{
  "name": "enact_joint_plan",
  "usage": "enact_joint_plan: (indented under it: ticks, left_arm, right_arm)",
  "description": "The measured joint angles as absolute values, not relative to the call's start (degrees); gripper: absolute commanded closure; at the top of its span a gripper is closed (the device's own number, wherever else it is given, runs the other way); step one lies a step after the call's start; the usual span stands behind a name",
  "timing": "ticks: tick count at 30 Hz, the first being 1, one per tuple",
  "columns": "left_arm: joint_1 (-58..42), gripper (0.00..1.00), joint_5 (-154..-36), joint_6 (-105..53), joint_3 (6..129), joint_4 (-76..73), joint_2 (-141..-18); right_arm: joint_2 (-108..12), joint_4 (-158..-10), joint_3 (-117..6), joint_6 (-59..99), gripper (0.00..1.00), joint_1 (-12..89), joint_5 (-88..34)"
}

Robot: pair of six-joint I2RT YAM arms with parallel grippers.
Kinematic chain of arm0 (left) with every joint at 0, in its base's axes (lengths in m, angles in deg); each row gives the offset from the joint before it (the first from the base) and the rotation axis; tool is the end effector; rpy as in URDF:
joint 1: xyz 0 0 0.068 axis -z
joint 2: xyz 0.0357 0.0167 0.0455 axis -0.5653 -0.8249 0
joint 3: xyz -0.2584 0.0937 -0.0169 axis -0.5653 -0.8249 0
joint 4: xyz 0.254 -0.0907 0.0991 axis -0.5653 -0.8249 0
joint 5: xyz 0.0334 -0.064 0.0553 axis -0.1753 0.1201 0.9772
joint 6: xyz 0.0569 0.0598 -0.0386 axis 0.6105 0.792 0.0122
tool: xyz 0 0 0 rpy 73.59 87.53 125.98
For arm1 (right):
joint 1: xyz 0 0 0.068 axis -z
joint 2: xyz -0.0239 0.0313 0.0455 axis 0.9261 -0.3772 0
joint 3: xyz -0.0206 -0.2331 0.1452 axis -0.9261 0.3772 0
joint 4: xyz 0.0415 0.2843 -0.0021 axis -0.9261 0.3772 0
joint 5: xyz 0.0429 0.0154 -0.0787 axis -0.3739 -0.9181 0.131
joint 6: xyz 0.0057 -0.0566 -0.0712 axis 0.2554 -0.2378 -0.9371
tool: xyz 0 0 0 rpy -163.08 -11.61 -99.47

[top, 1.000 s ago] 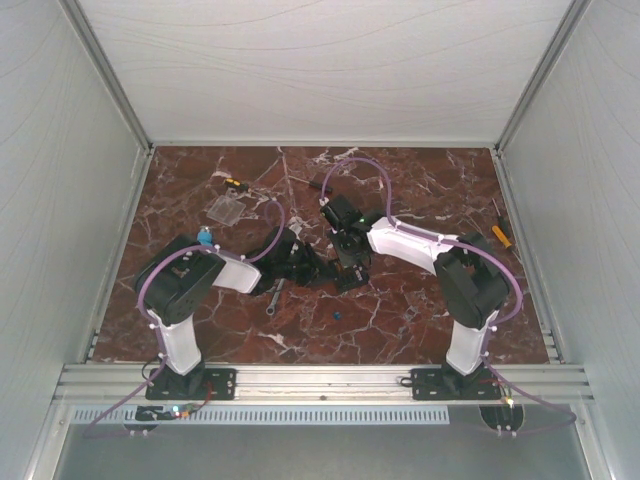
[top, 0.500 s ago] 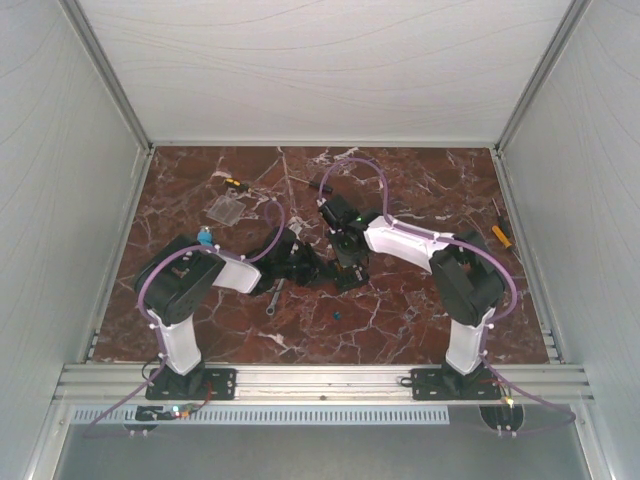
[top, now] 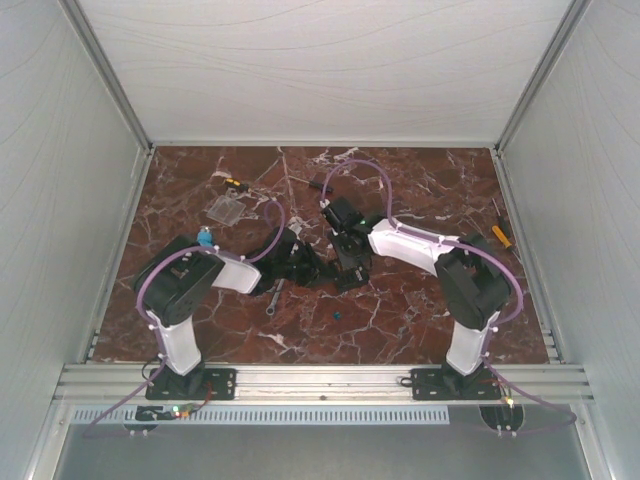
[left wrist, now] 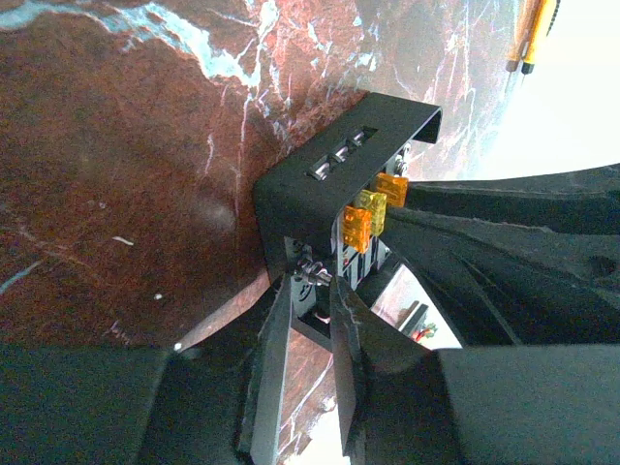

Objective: Snap on the fuse box
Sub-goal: Install the fuse at the fuse box base.

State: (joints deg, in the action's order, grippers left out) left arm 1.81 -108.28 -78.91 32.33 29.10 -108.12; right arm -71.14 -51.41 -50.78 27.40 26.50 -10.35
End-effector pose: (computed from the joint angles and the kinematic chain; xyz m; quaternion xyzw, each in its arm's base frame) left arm 0.2812 -0.2431 0.0584 -0.1261 0.8643 -0.4579 0.1655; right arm 0.3142 0.2600 0.1312 -0.2137 0.9526 0.0291 0.2144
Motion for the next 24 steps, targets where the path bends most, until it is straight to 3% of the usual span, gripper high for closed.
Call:
enact_joint_plan:
  ticks: [5,9,12,16,24]
  left_arm:
    - [1.92,0.77,-107.89,-78.71,32.0,28.31,-107.33]
    - [2.0,0.75,-107.69,-78.38,31.7,27.31,-106.56]
    - [2.07,0.74,-107.41,-78.03,31.68,26.19,-106.08]
    - [2.07,0.73,-107.23,-77.66,31.68,25.67,-105.84]
    - [2.07,0.73,-107.21,-77.16,31.68,25.56,-105.78]
  right_arm:
    - [-69.37,-49.33,-50.85,27.94,0.6,26.96,-11.16]
    - [-67.47,-48.41,-50.96,28.53,0.57,27.83,-12.52]
    - [-65.94,-48.11,-51.33,28.49,0.61,28.57,-14.03]
    - [-65.0,-47.87,-52.34,27.92,0.77,28.99,-15.27]
    - [-67.73,-47.34,-55.53,26.06,0.84,29.1,-18.35]
